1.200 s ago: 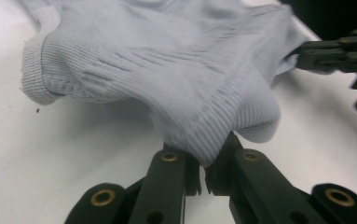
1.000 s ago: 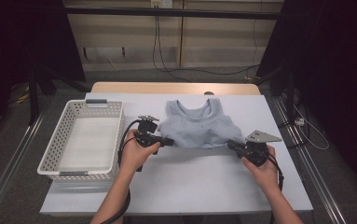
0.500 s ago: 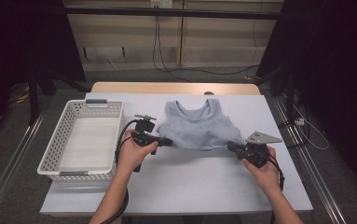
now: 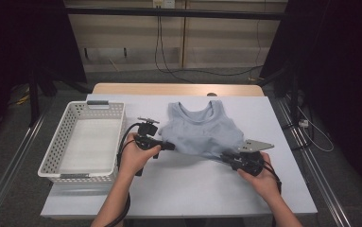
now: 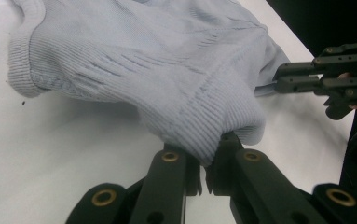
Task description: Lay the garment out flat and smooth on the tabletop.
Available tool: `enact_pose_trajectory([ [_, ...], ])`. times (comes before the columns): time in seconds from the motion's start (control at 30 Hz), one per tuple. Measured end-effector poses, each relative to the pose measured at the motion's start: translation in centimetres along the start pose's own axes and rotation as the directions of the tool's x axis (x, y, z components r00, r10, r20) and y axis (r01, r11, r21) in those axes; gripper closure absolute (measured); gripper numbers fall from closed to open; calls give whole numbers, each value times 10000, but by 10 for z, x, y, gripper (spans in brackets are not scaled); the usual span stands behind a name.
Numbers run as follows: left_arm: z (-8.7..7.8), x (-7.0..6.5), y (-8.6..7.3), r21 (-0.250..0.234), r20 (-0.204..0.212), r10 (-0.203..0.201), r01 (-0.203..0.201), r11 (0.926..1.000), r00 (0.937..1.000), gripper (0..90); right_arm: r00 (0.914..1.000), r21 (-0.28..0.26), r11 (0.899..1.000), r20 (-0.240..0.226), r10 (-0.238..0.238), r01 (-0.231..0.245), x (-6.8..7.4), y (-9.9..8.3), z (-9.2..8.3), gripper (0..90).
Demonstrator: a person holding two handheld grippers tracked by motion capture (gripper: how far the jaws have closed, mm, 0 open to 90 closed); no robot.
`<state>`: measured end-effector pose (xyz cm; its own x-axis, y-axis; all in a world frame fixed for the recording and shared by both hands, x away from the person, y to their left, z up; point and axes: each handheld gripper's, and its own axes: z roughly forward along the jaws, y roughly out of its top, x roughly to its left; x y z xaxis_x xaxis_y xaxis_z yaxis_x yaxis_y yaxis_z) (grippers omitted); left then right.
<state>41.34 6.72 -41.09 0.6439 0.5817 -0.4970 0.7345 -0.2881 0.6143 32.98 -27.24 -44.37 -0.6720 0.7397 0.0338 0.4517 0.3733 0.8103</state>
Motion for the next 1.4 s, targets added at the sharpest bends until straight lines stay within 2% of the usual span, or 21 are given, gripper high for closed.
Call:
enact_pose_trajectory([
  [0.1, 0, 1, -1, 13, 5, -5, 5, 10000, 10000, 859, 9995, 445, 9988, -243, -210, 220, 6, 0, 9, 786],
  [0.2, 1, 2, -2, 45, -9, -15, 15, 10000, 10000, 859, 9995, 1022, 9943, -114, -283, 294, 6, -4, 21, 776],
  [0.37, 1, 3, -4, 119, -28, -51, 51, 9999, 10000, 859, 9981, 1013, 9936, 321, -529, 494, 2, -5, 27, 726],
  [0.43, 2, 4, -5, 146, -34, -101, 102, 9998, 9999, 859, 9985, 971, 9943, 306, -462, 430, 0, -5, 28, 730],
  [0.5, 2, 4, -6, 122, -62, -109, 109, 9999, 9999, 859, 9990, 968, 9946, 218, -393, 370, -2, -5, 28, 757],
  [0.6, 2, 2, -6, 162, -121, -58, 60, 9999, 9999, 859, 9995, 1000, 9948, 246, -211, 186, -5, -5, 28, 879],
  [0.67, 2, 1, -6, 150, -135, -38, 40, 9999, 9999, 858, 9998, 979, 9951, 176, 100, -117, -7, -5, 28, 897],
  [0.73, 2, 1, -6, 153, -188, -26, 29, 9999, 9998, 857, 9997, 992, 9950, 228, 42, -65, -7, -4, 28, 900],
  [0.83, 1, -1, -5, 268, -320, 28, -20, 9996, 9995, 853, 9998, 1079, 9939, 1, 211, -210, -7, -3, 25, 900],
  [0.97, -3, -4, -3, 299, -453, 187, -173, 9994, 9988, 840, 9989, 656, 9972, -267, 382, -364, -8, 2, 11, 900],
  [1.23, -15, -3, -3, 315, -889, 78, -50, 9995, 9960, 781, 9956, -133, 9980, -702, 615, -626, -10, 5, -19, 900],
  [1.4, -14, -2, -4, 441, -1098, 98, -50, 9990, 9939, 697, 9921, 57, 9972, -1014, 744, -742, -12, 0, -17, 888],
])
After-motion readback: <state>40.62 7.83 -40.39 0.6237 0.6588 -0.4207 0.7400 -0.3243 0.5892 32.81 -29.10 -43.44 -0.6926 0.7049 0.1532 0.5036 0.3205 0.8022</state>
